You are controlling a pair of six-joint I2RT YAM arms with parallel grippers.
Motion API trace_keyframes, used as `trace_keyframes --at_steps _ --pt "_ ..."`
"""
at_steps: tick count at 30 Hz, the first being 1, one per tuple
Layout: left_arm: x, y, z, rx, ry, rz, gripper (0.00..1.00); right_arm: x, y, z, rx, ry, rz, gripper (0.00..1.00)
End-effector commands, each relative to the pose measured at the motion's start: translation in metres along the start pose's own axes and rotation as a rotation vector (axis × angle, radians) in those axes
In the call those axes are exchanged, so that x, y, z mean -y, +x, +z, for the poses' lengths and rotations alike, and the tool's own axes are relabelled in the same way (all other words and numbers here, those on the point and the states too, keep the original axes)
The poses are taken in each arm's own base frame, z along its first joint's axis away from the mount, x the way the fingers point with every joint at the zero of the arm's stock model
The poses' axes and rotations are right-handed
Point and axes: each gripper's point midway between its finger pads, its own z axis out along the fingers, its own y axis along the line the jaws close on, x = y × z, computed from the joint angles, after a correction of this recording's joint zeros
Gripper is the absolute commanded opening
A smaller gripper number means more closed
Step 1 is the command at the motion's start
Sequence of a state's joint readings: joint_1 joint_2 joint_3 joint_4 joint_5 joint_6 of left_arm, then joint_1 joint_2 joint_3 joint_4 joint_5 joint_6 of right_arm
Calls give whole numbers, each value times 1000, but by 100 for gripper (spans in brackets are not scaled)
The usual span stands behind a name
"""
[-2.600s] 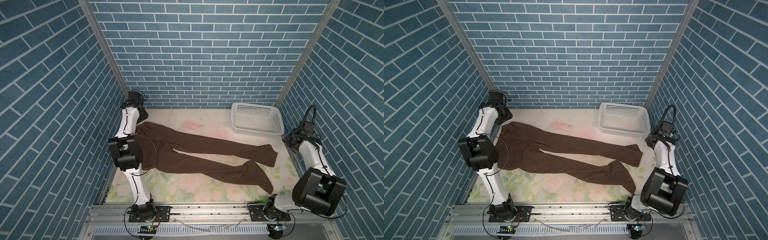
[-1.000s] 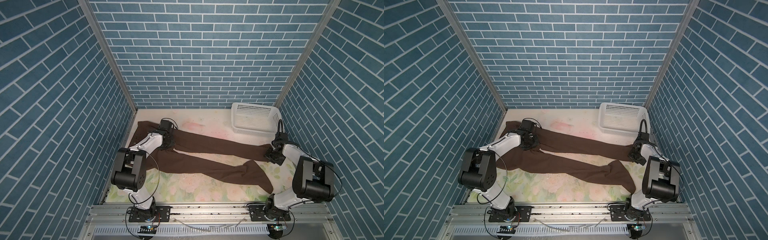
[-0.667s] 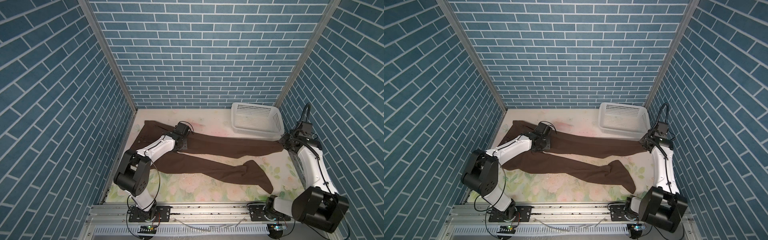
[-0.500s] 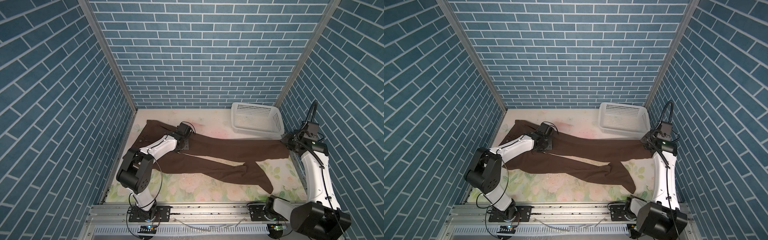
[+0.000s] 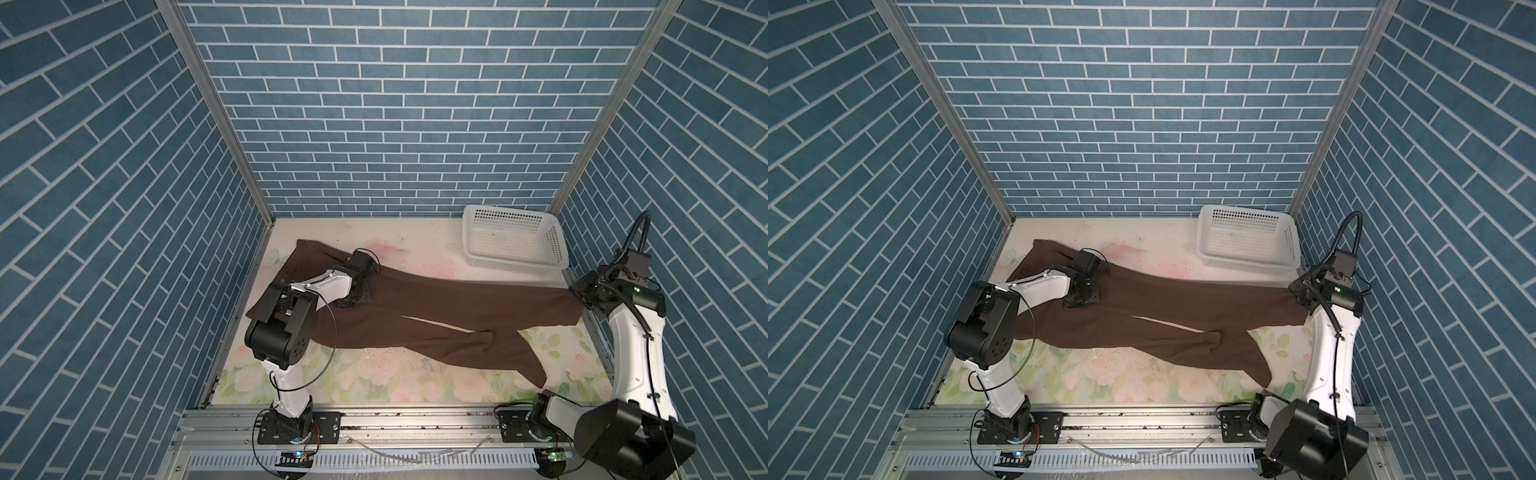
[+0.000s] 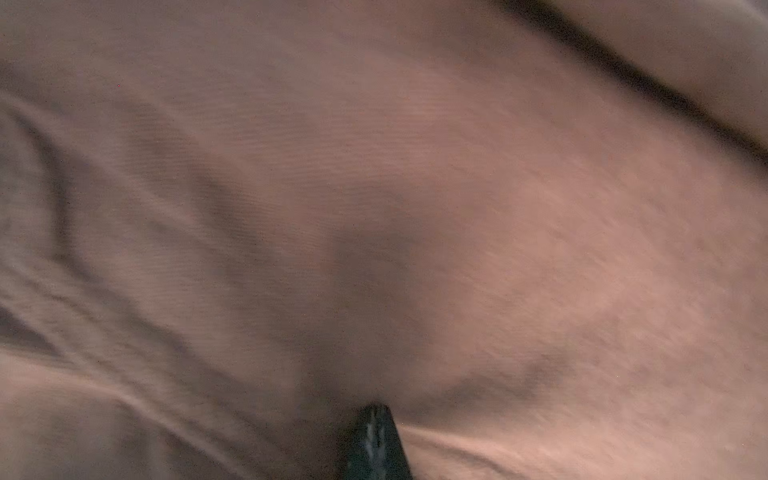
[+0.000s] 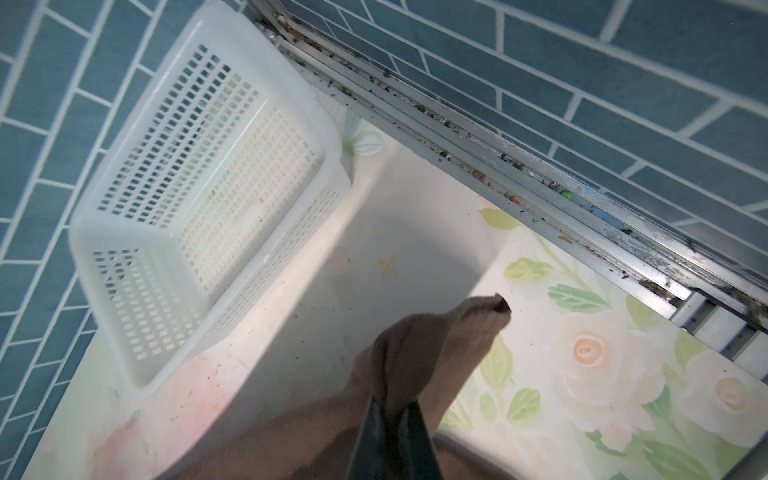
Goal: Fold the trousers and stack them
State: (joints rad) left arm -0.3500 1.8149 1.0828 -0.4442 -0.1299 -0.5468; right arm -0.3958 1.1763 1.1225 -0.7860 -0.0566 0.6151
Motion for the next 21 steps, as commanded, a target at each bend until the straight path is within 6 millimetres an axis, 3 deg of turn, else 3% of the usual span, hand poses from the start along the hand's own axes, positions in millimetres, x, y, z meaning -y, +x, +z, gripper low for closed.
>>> trace_keyframes --at_steps 1,4,7,9,11,14,17,21 --pt "-47 23 7 -75 -95 -69 0 -4 -21 30 38 -4 63 0" --pt "-63 18 -1 -58 -126 -89 0 -8 -29 56 19 4 70 0" --pt "-64 7 -10 -40 -126 -93 0 -7 -35 80 13 35 57 0" --pt "-60 -4 -17 -25 -119 -94 0 -2 -41 89 15 77 33 8" --pt "-55 -18 -27 -7 -106 -95 0 4 -46 94 28 118 9 24" --pt "-47 -39 -43 33 -83 -106 6 14 -52 91 57 178 -22 48" --pt "-33 -62 -55 81 -32 -116 11 15 -50 78 62 192 -52 56" --pt "-7 -74 -45 57 13 -89 9 -1 -26 47 86 175 -159 56"
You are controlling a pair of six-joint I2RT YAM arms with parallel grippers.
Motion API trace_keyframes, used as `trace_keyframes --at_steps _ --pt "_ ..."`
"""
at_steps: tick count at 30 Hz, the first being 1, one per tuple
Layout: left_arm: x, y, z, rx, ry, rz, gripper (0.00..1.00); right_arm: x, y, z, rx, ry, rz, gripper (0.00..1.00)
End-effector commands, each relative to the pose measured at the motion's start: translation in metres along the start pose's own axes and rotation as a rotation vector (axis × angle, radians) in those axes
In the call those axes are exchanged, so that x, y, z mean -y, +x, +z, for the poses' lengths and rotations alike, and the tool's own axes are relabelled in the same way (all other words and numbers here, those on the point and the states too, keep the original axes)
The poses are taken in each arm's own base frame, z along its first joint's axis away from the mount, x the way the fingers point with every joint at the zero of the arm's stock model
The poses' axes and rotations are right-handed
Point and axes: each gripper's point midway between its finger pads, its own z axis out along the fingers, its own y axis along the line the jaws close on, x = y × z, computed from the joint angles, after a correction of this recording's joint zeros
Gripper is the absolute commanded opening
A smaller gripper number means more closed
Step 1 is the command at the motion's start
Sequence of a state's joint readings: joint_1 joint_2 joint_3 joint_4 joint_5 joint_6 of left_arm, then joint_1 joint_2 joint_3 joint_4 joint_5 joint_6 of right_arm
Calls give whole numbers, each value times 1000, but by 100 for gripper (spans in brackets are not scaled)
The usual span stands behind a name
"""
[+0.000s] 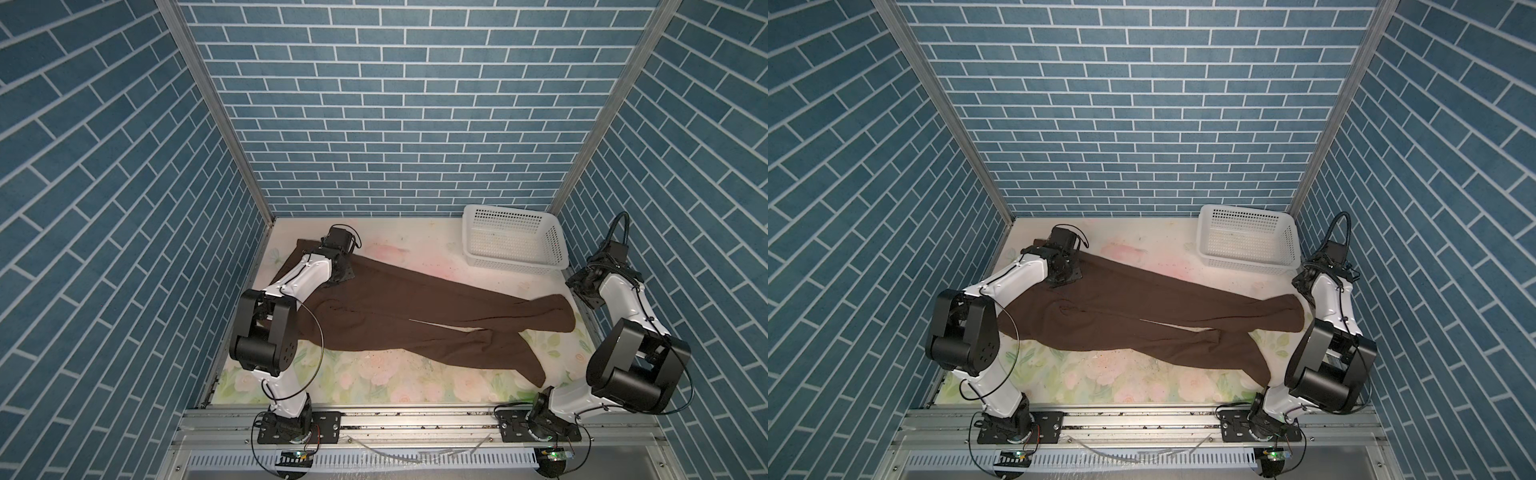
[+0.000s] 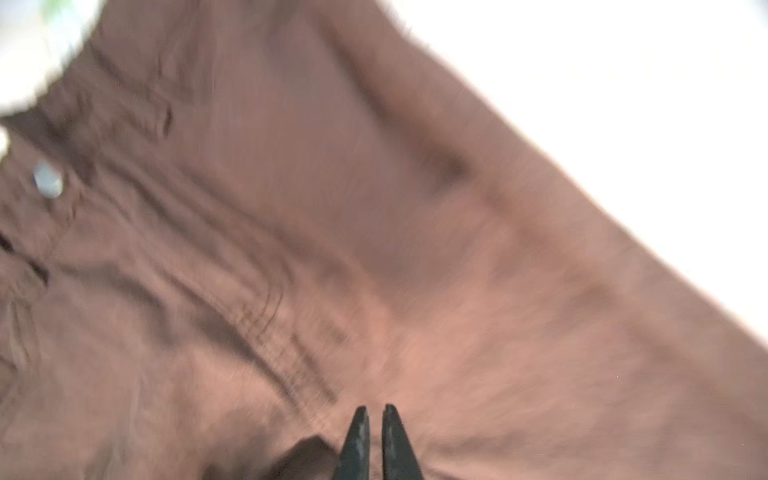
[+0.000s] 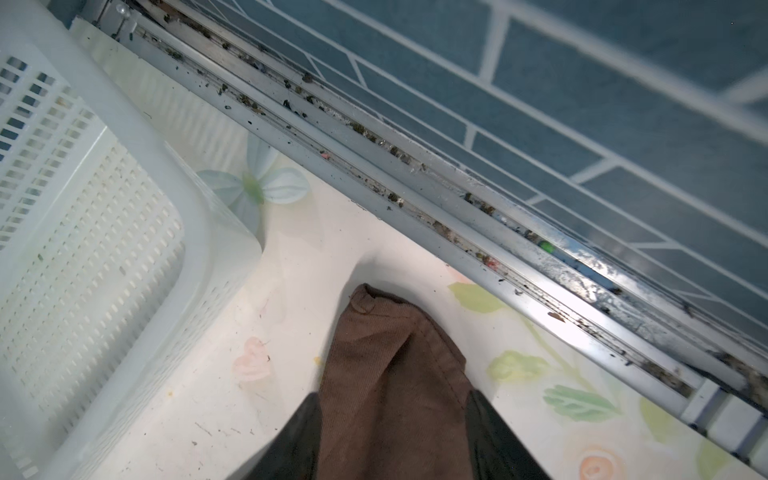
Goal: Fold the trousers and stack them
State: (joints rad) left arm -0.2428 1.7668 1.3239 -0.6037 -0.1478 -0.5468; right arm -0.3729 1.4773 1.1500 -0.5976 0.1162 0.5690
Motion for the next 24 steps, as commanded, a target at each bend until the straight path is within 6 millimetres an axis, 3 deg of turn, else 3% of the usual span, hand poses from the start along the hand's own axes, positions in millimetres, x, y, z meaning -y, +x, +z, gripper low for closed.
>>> trace_keyframes --at_steps 1,3,5,6,11,16,20,24 --pt "21 12 17 -80 20 44 8 -17 9 -49 100 -18 -137 53" --pt "40 17 25 -95 40 74 7 -37 34 -61 104 -71 -235 38" --pt "57 21 31 -103 52 102 6 -62 70 -64 66 -173 -313 7" --pt "64 23 35 -108 58 108 6 -72 85 -64 47 -222 -339 0" --pt "93 27 52 -138 109 112 4 -121 159 -52 -35 -428 -443 0" --pt "106 27 68 -156 133 104 4 -140 209 -28 -146 -494 -476 0" --pt "116 21 78 -163 138 119 4 -136 227 -6 -217 -460 -446 0" --pt "120 14 87 -169 127 133 4 -125 226 12 -224 -388 -420 0"
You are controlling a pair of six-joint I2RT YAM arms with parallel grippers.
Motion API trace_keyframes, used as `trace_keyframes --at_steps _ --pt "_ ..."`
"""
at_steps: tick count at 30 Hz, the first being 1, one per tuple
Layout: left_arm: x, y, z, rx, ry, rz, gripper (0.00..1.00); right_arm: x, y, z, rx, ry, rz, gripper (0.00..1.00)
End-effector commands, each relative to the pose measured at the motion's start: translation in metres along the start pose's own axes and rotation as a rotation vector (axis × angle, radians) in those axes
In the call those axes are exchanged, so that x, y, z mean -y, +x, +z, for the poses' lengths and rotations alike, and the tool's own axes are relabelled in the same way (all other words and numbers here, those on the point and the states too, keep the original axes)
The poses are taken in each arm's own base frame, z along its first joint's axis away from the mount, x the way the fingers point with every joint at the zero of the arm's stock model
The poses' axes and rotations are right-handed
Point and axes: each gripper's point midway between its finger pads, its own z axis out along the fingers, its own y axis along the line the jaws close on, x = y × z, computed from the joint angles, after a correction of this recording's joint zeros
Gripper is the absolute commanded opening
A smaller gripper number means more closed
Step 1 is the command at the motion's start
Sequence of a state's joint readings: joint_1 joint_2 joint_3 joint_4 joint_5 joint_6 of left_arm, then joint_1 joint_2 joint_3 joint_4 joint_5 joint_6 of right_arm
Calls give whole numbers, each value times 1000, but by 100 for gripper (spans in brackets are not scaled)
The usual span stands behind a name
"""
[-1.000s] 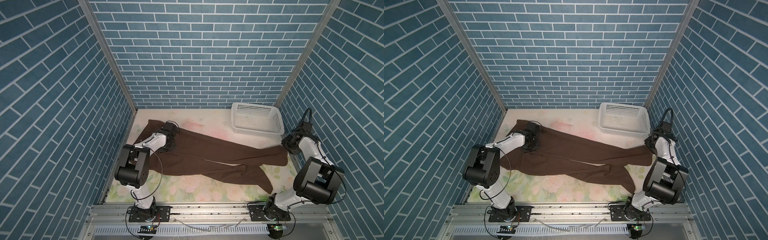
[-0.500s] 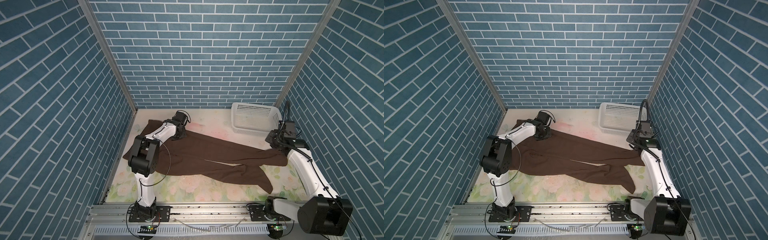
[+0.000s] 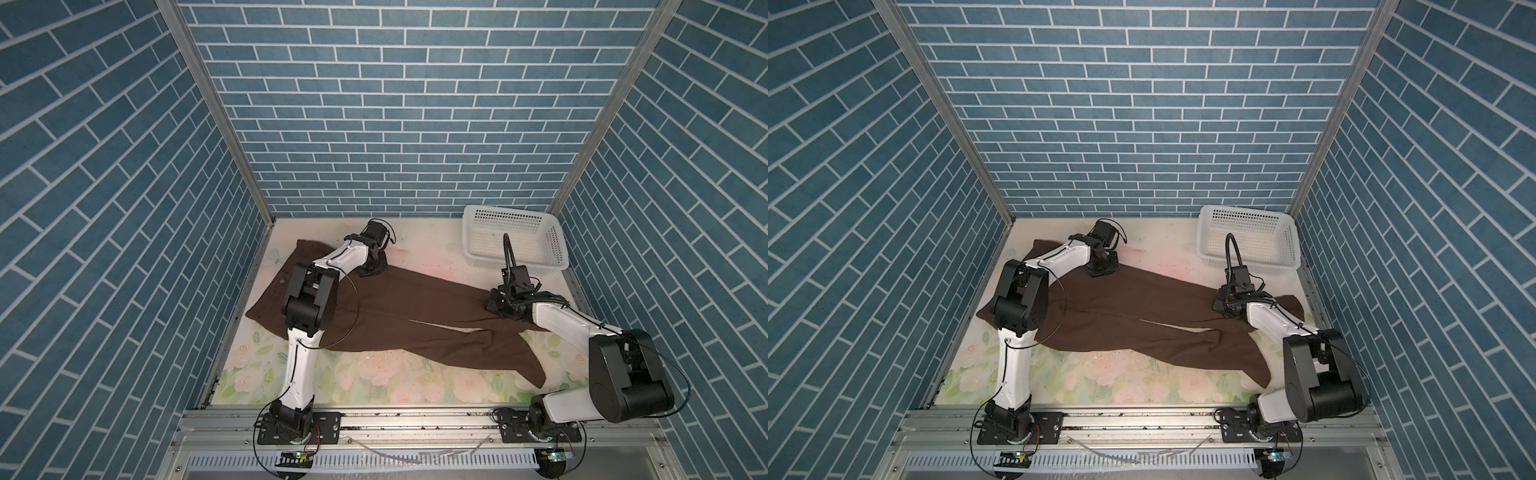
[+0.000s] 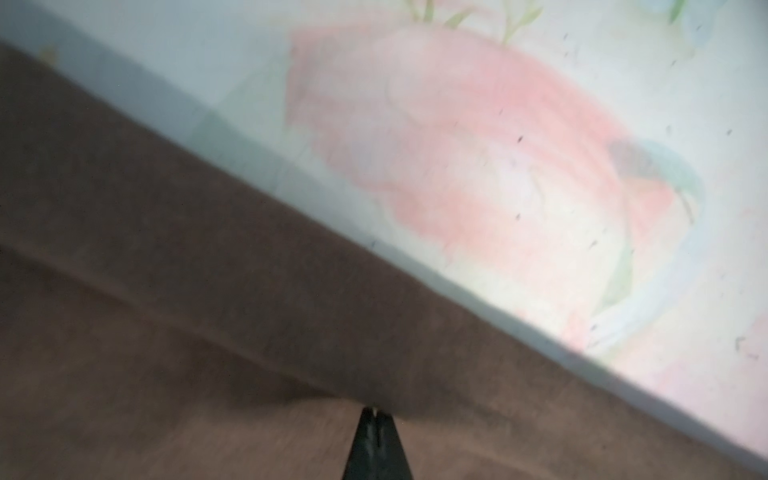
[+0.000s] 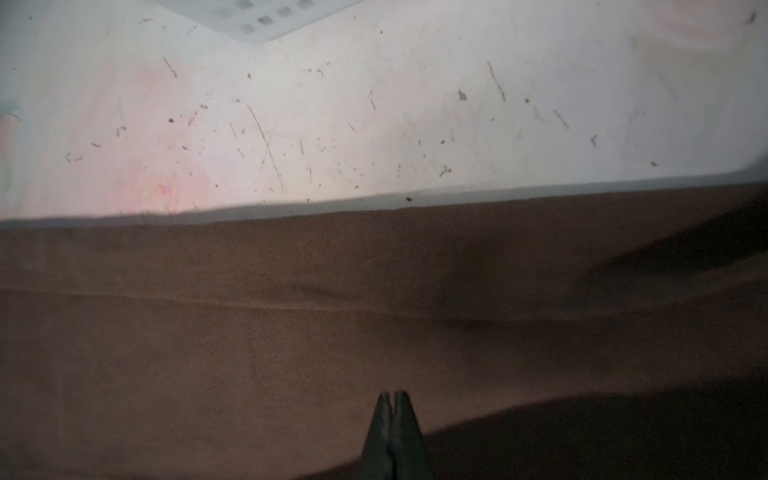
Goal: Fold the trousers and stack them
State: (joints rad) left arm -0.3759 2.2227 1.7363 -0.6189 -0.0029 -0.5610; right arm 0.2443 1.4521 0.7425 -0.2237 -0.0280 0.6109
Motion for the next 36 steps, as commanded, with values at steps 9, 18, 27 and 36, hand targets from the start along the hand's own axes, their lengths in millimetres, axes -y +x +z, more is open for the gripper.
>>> trace_keyframes --at_steps 9,18,27,36 --pt "-4 -27 18 -23 -23 28 4 42 -13 21 -15 96 152 0" --pt "11 -69 17 20 40 20 5 45 -9 27 -34 106 117 0" --pt "6 -90 1 41 70 3 5 49 -58 39 27 134 83 0" --pt "-19 -62 -34 43 81 -25 6 44 -109 38 111 144 47 0"
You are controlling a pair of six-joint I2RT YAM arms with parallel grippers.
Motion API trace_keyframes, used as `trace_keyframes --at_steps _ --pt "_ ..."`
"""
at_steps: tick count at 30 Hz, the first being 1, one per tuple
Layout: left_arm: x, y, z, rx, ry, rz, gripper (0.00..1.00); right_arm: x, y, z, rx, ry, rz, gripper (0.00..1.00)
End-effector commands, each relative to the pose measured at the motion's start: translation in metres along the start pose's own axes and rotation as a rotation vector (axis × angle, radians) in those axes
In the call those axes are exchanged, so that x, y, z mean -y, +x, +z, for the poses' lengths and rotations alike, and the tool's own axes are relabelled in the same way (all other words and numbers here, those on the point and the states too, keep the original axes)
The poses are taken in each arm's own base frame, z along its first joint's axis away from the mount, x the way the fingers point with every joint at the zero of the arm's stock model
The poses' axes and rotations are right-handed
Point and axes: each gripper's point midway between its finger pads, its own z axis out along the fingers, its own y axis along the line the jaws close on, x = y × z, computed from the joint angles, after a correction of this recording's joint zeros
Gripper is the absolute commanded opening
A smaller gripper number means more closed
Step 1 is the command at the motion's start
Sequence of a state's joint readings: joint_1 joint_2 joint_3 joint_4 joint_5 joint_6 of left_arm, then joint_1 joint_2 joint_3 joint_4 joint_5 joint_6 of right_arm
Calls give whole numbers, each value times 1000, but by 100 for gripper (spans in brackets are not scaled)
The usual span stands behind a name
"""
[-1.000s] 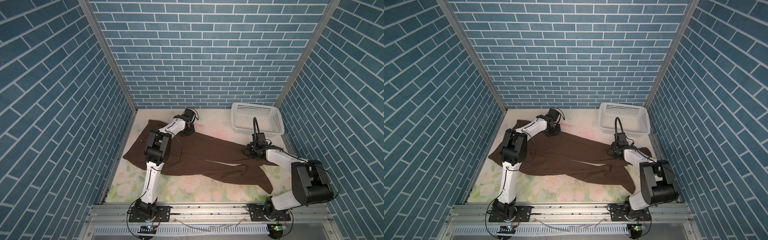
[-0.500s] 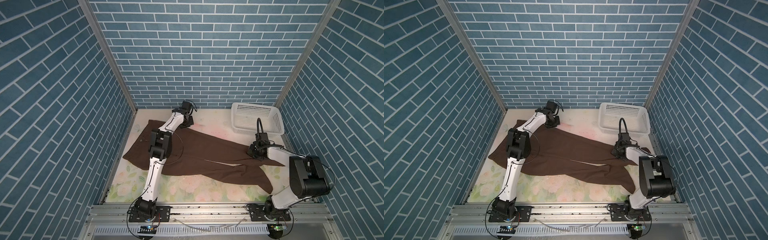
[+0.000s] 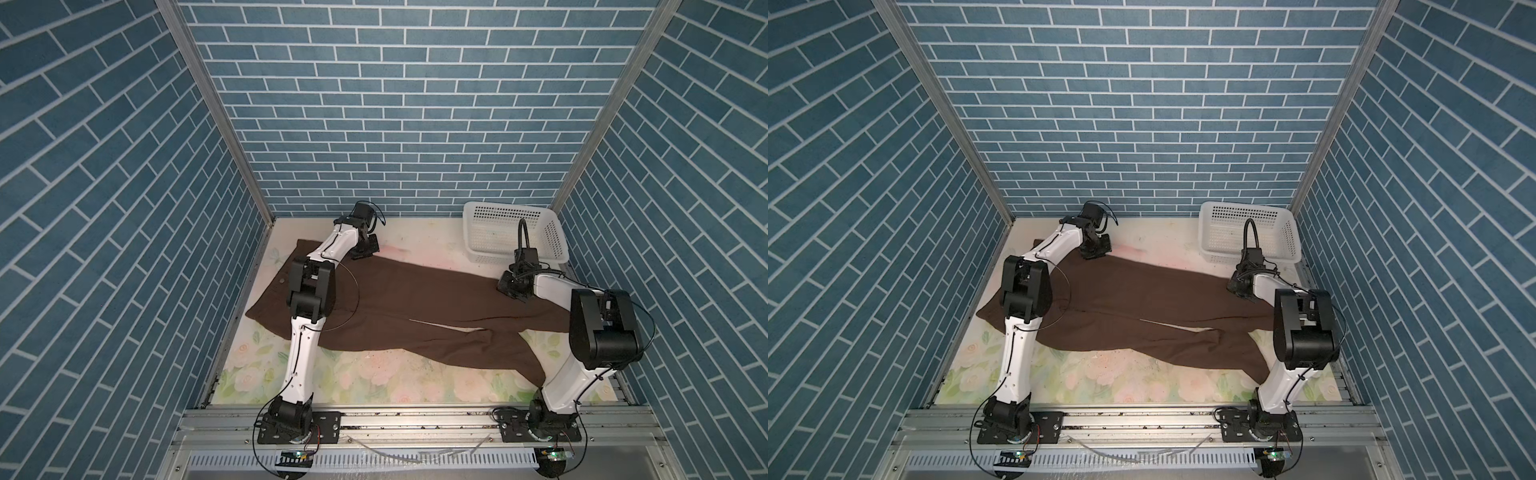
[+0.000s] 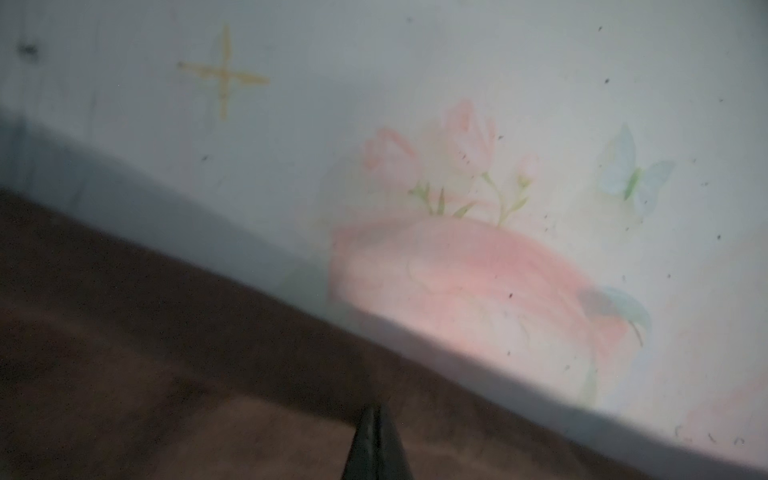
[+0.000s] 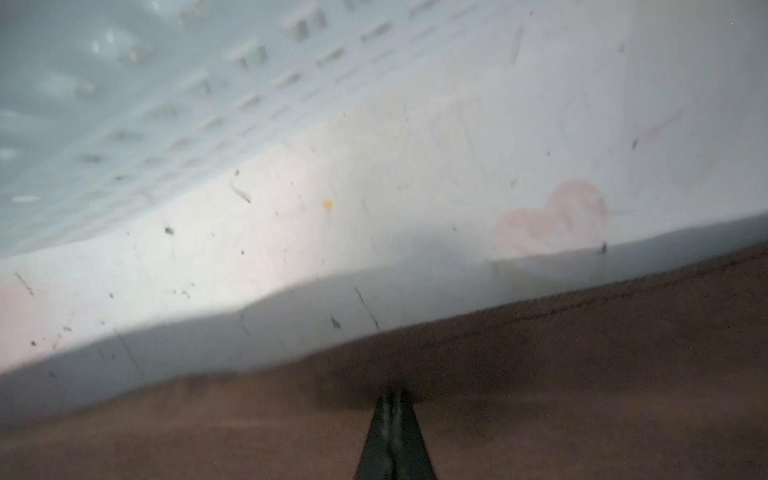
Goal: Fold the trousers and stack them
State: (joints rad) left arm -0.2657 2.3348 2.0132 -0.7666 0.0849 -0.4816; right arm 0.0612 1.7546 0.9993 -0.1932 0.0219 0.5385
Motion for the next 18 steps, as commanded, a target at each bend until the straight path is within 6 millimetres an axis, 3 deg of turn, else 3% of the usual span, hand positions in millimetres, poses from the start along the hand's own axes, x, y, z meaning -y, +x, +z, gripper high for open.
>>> trace_keyframes --at_steps 1,5,9,14,18 --pt "-3 -1 -29 49 30 -4 7 -5 -27 -6 58 6 -33 0" --pt "-26 19 -43 45 -11 -18 13 -7 -28 -27 76 -13 -24 0" --pt "-55 38 -55 53 -75 -42 17 2 -11 -62 82 -16 -2 0" --pt "-74 37 -57 74 -114 -76 47 41 30 -99 57 87 24 0" --pt "-73 27 -47 67 -106 -90 50 76 59 -110 28 168 67 0"
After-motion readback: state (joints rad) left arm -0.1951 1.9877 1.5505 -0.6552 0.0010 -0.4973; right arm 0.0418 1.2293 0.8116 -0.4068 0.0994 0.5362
